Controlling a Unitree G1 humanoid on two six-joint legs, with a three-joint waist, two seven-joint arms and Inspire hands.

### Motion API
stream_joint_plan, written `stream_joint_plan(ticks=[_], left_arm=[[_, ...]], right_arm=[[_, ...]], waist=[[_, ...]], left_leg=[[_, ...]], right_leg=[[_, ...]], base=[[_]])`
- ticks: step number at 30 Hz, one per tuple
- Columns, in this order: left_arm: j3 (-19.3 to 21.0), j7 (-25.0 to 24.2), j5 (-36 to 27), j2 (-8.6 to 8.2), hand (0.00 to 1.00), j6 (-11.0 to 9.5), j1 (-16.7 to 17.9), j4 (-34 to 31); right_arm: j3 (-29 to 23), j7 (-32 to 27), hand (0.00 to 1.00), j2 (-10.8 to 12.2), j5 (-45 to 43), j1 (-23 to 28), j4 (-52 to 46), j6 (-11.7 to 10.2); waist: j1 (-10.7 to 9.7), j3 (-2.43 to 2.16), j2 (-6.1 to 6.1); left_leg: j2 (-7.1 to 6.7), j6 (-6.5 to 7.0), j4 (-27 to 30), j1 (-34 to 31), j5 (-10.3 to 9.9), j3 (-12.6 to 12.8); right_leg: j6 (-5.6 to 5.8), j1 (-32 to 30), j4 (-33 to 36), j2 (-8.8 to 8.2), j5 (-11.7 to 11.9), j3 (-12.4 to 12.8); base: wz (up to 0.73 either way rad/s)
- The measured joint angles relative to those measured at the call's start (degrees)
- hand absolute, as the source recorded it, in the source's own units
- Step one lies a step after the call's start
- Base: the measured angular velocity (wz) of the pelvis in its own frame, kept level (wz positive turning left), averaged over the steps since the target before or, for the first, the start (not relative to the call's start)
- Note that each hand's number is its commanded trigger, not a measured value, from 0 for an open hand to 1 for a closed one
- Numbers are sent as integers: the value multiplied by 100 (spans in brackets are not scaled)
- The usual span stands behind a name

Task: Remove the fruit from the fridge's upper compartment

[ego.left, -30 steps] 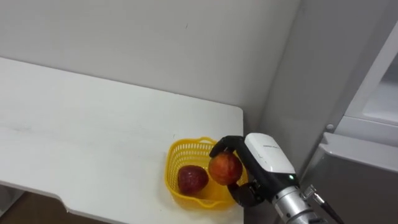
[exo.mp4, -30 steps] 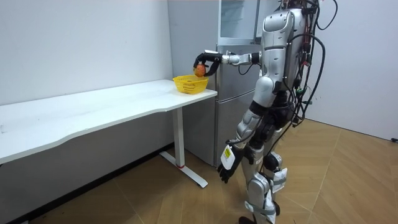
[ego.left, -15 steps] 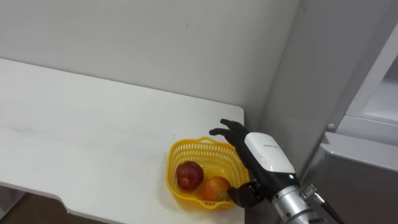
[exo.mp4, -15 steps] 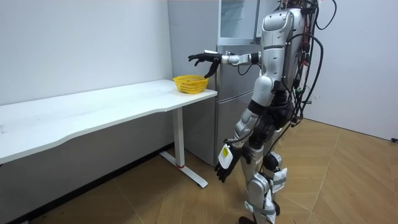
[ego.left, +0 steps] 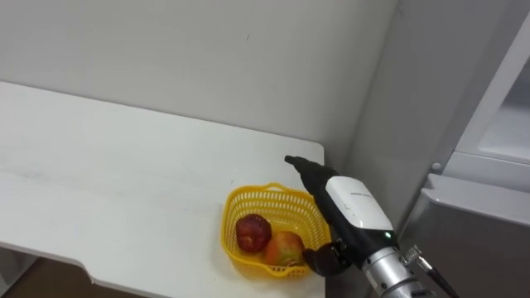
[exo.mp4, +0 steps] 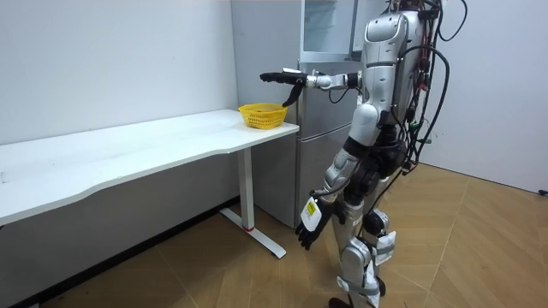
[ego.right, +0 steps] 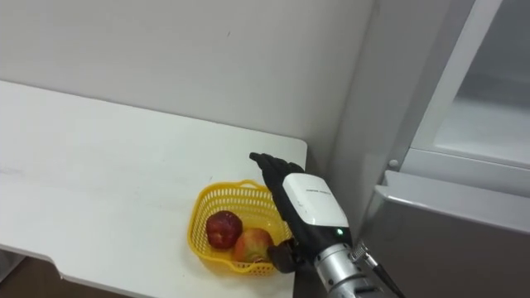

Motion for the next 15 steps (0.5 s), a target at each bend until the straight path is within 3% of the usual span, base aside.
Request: stream_joint_plan(ticks=[8, 15], left_arm=[[-3, 151, -9, -48, 0, 4, 29, -122], [-4, 213, -44, -60, 0, 4, 32, -122]], right_arm=[[-4, 7, 0, 0, 293, -9, 34, 8], [-30, 7, 0, 0, 804, -9, 34, 21]], waist=[[-4, -76, 44], [-56, -73, 48]], left_leg=[[-3, 0, -4, 1, 0, -8], [-5, 2, -2, 8, 2, -7]], right_leg=[[0, 2, 1, -2, 0, -18], [0, 11, 1, -15, 0, -10]], base=[[0], [0]])
